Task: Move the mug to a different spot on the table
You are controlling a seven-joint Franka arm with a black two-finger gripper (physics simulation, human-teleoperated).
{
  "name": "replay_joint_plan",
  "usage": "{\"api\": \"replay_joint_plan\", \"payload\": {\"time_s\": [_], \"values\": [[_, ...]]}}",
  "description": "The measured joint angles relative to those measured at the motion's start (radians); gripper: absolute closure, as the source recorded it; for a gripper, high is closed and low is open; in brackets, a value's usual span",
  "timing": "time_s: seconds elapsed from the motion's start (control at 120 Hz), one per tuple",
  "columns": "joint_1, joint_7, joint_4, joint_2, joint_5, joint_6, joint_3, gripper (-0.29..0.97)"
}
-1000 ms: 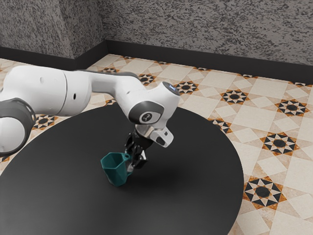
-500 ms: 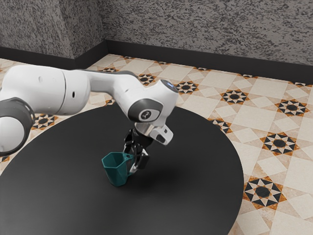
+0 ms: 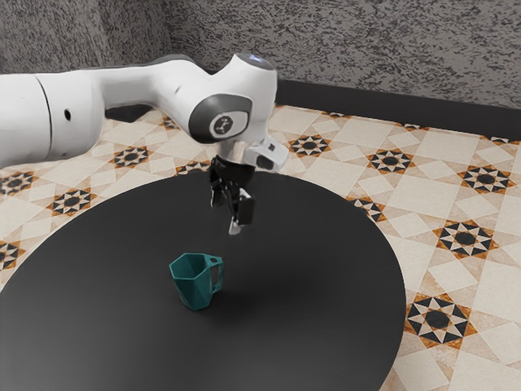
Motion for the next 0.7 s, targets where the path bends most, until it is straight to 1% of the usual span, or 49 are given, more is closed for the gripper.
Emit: {"api": "replay_joint_plan", "payload": {"time_s": [0.075,0.175,0.258,0.367,0.567,0.642,0.7], "values": [[0.004,0.028,-0.044,-0.101,-0.081,0.025,0.041,0.00],[0.007,0.082,-0.054,-0.221,-0.181,0.049,0.105,0.00],[0.019,0.119,-0.027,-0.294,-0.235,0.052,0.125,0.00],[0.052,0.097,-0.003,-0.338,-0.274,0.013,0.106,0.00],[0.073,-0.018,0.000,-0.370,-0.298,-0.060,0.104,0.00],[0.016,-0.051,-0.001,-0.370,-0.300,-0.074,0.163,0.00],[-0.005,-0.074,-0.002,-0.369,-0.301,-0.082,0.185,0.00]]}}
